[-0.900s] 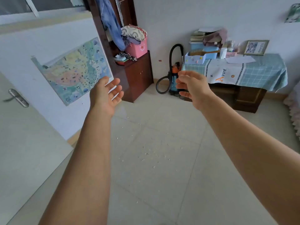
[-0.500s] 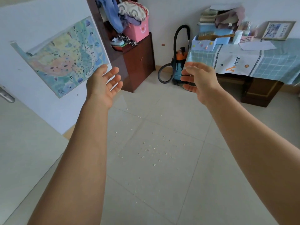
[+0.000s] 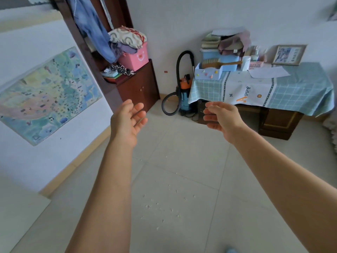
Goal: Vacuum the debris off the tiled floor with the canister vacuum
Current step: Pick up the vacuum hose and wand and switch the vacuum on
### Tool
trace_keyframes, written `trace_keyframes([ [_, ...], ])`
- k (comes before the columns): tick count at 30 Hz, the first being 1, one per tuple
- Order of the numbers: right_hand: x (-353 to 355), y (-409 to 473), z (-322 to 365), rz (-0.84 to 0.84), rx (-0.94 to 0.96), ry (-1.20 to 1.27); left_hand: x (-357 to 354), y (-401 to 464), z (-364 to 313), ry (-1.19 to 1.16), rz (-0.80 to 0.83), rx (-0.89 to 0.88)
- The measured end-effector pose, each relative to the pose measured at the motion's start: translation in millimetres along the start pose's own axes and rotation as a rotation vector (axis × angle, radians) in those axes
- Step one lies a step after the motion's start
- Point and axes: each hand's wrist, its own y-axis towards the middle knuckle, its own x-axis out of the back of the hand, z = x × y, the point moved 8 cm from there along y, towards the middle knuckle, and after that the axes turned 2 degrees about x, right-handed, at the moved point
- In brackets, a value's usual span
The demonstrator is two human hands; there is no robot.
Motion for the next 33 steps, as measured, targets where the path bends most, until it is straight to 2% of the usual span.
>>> trace_keyframes([
  [5,46.3,81.2,33.2,0.015,0.019,-0.045,-86.2,44.6,18.6,-0.041,0.001,0.022],
  [10,51.4,152.9,48.1,0.069,0.042,-0.057,-127.0,83.7,44.4,-0.069,-0.043,0.061],
  [18,25.3,265.7,46.0,0.14,0.076,-0.088,-165.7,179.1,59.7,-0.036,-0.098,0.046],
  [22,-4.6,335.4,39.6,0.186,0.028,-0.087,-193.7,248.5,64.0,-0.066,-0.102,0.065],
  [33,-65.1,523.3,66.0,0.178,-0.005,-0.113,-236.1,419.7,41.0,-0.053,-0.204,0.052],
])
